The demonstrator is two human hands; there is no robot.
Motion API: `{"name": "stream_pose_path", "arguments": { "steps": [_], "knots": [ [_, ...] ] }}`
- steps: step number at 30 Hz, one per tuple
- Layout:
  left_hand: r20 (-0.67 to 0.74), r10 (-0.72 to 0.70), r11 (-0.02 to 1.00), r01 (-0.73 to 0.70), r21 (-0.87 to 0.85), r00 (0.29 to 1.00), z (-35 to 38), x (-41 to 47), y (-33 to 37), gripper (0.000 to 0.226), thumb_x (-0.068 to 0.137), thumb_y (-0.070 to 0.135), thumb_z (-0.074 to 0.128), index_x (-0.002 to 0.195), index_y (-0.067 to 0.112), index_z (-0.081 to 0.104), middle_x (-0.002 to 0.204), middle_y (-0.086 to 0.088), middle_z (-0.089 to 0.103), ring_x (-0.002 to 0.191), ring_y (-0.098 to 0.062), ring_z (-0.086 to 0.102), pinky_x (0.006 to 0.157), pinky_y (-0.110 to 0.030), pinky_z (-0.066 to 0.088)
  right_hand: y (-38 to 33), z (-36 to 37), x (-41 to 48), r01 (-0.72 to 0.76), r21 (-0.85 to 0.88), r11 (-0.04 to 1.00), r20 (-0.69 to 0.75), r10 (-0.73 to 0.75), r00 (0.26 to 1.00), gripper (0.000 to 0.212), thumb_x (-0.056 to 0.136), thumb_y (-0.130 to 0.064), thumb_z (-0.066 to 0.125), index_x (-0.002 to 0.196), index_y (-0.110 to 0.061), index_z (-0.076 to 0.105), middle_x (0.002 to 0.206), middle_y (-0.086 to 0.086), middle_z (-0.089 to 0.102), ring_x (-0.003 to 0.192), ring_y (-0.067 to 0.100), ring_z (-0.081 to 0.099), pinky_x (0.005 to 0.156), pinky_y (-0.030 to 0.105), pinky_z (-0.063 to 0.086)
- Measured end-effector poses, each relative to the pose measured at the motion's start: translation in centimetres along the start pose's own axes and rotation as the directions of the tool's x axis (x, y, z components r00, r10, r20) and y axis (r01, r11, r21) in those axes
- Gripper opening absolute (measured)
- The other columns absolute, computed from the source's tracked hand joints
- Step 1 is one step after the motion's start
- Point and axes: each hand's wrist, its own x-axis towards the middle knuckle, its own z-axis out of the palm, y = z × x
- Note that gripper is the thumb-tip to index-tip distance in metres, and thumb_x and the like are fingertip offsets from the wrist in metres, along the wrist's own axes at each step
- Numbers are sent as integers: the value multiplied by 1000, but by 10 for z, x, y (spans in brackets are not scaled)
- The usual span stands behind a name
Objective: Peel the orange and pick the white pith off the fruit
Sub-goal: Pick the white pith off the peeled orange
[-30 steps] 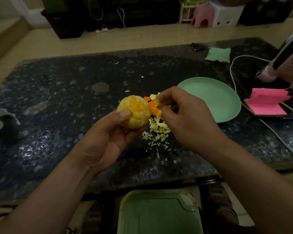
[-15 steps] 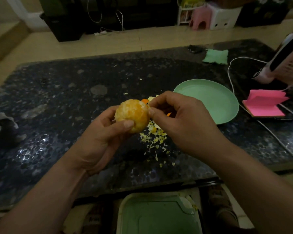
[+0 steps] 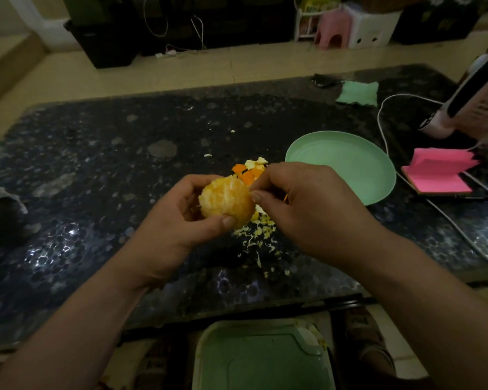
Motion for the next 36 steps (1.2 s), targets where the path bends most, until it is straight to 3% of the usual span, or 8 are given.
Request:
{"name": "stream_pose_path", "arguments": {
  "steps": [7, 19, 23, 26, 28, 31, 33, 36],
  "knots": [
    [16, 15, 999, -16, 50, 1000, -3, -2, -4, 60, 77, 11, 87, 132, 21, 64, 124, -2, 72, 113, -21, 71, 86, -28, 60, -3, 3, 0, 95, -163, 982, -7, -97, 995, 14, 93, -27, 65, 80, -23, 62, 75, -10, 60, 66, 14, 53, 57, 31, 36],
    [63, -64, 956, 79, -281, 996, -11, 1, -5, 61, 75, 6, 77, 135, 11, 65, 129, -18, 70, 112, -29, 72, 86, -28, 60, 11, 5, 2, -166, 58, 984, -1, 167, 986, 6, 100, -31, 67, 100, -26, 64, 89, -10, 66, 78, 9, 61, 70, 40, 55],
    [-34, -141, 946, 125, -298, 989, -8, 5, -10, 59, 77, 8, 78, 135, 9, 64, 128, -17, 73, 114, -30, 73, 87, -29, 61, 21, 27, 7, -311, -83, 947, 101, 318, 943, 54, 103, -50, 58, 66, -10, 57, 62, 7, 55, 59, 23, 52, 55, 37, 39],
    [-85, -189, 929, 150, -338, 978, -4, 7, -14, 57, 79, 5, 83, 133, 7, 64, 127, -18, 73, 106, -26, 76, 82, -26, 62, 28, 44, 11, -287, -197, 938, 172, 321, 931, 41, 91, -31, 65, 60, -10, 49, 62, 8, 50, 66, 32, 51, 57, 34, 31],
    [-93, -208, 919, 162, -358, 974, -2, 6, -14, 55, 77, 7, 76, 131, 6, 64, 123, -18, 75, 101, -23, 77, 78, -24, 62, 27, 45, 11, -257, -246, 935, 261, 319, 911, 19, 84, -28, 71, 77, -19, 57, 80, -1, 54, 85, 30, 53, 69, 32, 34],
    [-75, -220, 913, 178, -366, 973, -2, 6, -16, 56, 77, 7, 74, 132, 5, 63, 120, -16, 77, 102, -24, 77, 78, -23, 61, 23, 39, 6, -304, -275, 912, 342, 389, 855, 44, 81, -34, 77, 121, -26, 58, 114, -1, 55, 107, 25, 51, 83, 38, 45],
    [-67, -225, 911, 186, -367, 972, -2, 7, -17, 58, 78, 7, 74, 134, 4, 62, 122, -16, 76, 105, -25, 77, 80, -24, 61, 24, 38, 4, -349, -253, 902, 303, 416, 857, 29, 86, -40, 73, 105, -19, 66, 103, 2, 65, 95, 24, 60, 79, 40, 54],
    [-57, -235, 897, 194, -398, 970, -2, 7, -17, 58, 80, 8, 74, 136, 2, 61, 129, -19, 73, 110, -28, 75, 83, -27, 62, 26, 38, 4, -399, -258, 880, 254, 461, 851, 32, 92, -37, 67, 85, -6, 69, 84, 12, 68, 79, 30, 65, 68, 39, 54]
  ]
}}
